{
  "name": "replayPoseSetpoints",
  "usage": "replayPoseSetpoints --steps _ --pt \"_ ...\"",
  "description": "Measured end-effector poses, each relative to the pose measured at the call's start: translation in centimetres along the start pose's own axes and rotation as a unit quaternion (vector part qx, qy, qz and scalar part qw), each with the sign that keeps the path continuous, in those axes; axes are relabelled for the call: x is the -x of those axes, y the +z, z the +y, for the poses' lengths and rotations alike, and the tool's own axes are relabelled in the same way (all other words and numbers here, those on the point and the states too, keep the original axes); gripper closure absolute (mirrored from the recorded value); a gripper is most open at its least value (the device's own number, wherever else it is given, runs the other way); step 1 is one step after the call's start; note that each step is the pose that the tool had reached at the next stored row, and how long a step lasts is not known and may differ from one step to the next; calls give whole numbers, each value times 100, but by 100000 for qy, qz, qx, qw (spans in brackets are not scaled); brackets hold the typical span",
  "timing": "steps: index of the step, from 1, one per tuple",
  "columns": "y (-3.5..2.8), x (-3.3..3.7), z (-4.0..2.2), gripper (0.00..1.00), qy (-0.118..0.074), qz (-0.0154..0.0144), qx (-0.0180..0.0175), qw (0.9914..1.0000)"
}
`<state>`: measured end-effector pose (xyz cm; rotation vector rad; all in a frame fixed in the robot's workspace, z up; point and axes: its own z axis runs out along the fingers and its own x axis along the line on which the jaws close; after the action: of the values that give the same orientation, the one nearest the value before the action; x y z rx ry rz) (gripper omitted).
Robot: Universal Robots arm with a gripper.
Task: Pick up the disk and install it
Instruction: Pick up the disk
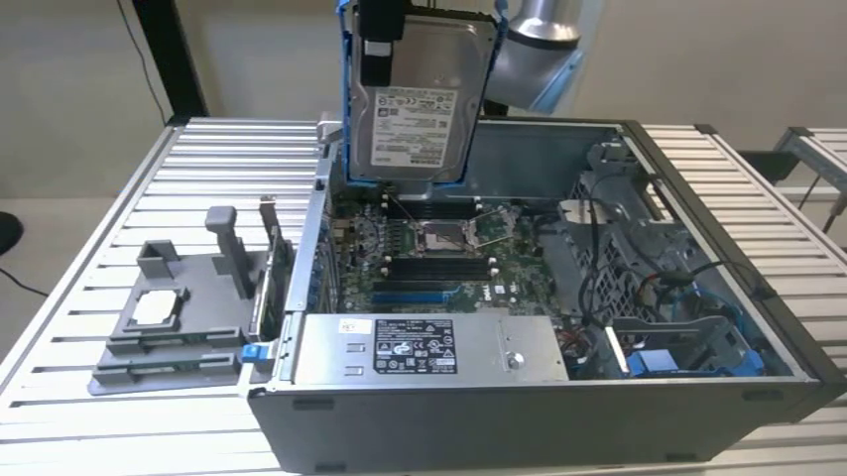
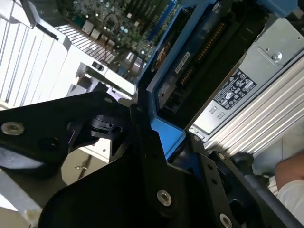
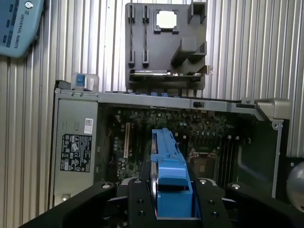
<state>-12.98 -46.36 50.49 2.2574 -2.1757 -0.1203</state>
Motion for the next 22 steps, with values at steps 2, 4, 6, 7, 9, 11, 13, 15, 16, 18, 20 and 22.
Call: replayPoseSetpoints --steps 2,4,6,7,9,11,13,15,16,18,20,22 --pt "-6 -51 -63 100 -4 -5 -3 100000" --pt "-12 -105 -118 100 2 -2 1 100000" --pt "-18 -164 -168 100 -3 4 1 100000" --pt "-21 -192 -191 100 0 -2 -1 100000" --pt "-26 -252 -239 100 -4 -3 -1 100000" --pt "-32 -310 -285 100 1 -1 0 100000" --pt "-37 -367 -329 100 0 -2 0 100000" --pt "-43 -425 -374 100 -3 -1 0 100000" --pt "-46 -453 -396 100 2 0 1 100000" --pt "-51 -511 -441 100 -3 -3 -1 100000" --pt "-57 -570 -488 100 -2 -2 1 100000" --pt "-63 -628 -534 100 0 2 1 100000"
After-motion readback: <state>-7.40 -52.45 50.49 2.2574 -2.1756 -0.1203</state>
